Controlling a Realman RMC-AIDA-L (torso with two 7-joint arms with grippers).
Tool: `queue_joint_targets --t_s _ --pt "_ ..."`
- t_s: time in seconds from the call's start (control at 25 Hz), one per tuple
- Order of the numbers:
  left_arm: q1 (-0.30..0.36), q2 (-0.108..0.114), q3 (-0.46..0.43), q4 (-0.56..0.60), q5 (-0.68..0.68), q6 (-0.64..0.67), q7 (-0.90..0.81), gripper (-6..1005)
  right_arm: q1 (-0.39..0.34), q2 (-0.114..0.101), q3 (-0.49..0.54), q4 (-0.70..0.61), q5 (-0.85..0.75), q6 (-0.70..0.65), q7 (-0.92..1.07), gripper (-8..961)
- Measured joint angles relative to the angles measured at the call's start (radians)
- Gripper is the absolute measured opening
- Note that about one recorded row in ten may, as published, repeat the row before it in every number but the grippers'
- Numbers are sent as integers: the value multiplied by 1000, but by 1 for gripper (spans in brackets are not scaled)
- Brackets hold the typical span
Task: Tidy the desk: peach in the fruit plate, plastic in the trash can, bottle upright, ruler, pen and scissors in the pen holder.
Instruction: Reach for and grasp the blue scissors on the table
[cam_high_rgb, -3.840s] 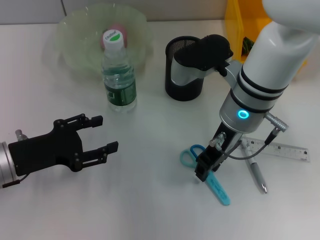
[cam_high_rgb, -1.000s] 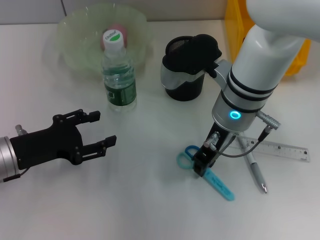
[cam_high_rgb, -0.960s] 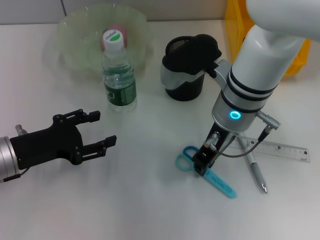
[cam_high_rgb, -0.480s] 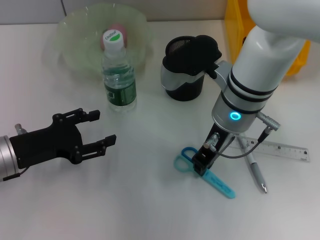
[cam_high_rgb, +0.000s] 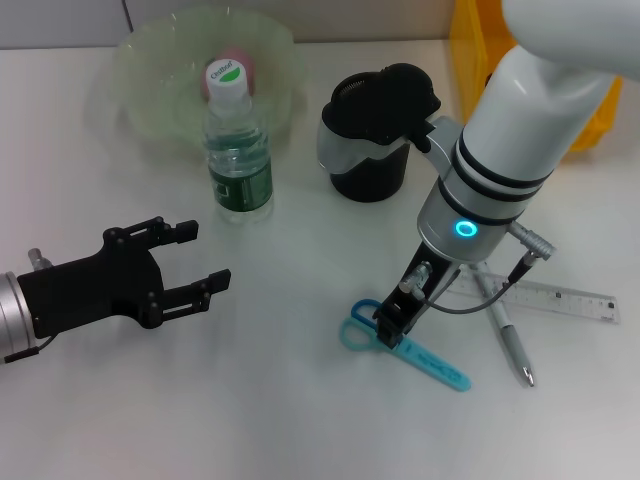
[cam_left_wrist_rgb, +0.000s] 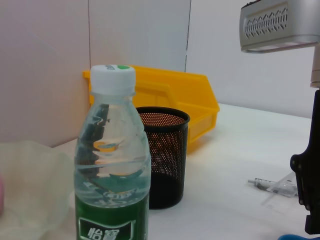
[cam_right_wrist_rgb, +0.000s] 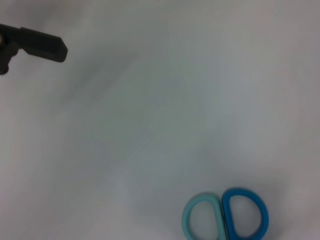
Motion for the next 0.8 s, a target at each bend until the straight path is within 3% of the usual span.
queue_joint_targets --t_s 0.56,0.8 --pt "3 0 0 0 0 -1 0 757 -22 -4 -7 -118 -64 -49 -3 225" --pt "6 0 0 1 0 -6 0 757 -30 -2 -8 -141 -66 -71 5 292"
